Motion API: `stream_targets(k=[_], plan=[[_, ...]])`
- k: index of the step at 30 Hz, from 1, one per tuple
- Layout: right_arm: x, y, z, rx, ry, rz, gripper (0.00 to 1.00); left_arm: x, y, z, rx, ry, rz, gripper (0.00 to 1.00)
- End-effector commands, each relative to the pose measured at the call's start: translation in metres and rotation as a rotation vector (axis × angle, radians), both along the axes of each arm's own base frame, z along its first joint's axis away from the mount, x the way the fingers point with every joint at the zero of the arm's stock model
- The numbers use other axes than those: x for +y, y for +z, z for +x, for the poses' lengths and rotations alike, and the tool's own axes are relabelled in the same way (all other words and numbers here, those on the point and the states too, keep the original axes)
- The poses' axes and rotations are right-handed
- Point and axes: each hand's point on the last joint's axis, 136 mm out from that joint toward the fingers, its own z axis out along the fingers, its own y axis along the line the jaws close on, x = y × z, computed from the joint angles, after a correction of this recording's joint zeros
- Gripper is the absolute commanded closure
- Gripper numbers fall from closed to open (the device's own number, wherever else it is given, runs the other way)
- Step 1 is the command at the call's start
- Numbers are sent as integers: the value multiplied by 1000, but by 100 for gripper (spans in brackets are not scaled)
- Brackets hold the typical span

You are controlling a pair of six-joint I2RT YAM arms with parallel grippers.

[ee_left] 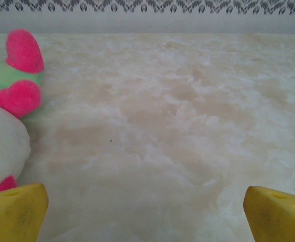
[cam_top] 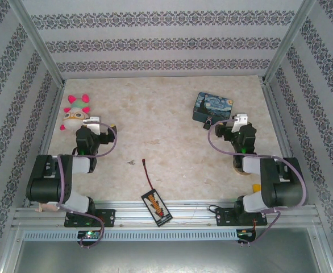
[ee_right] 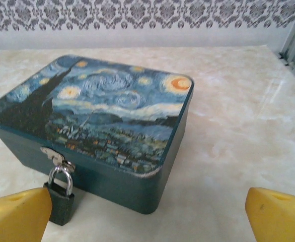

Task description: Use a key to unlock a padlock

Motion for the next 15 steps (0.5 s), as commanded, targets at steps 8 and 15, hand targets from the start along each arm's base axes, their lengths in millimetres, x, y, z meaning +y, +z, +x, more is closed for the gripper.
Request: stream_targets(k=[8,15], plan=[[-28,52,-9,62,-213,97,2,5,80,-10,-130,75,-153,1],[-28,55,-4,206,-281,215,2,-31,104,15,-52,-7,-405,1]])
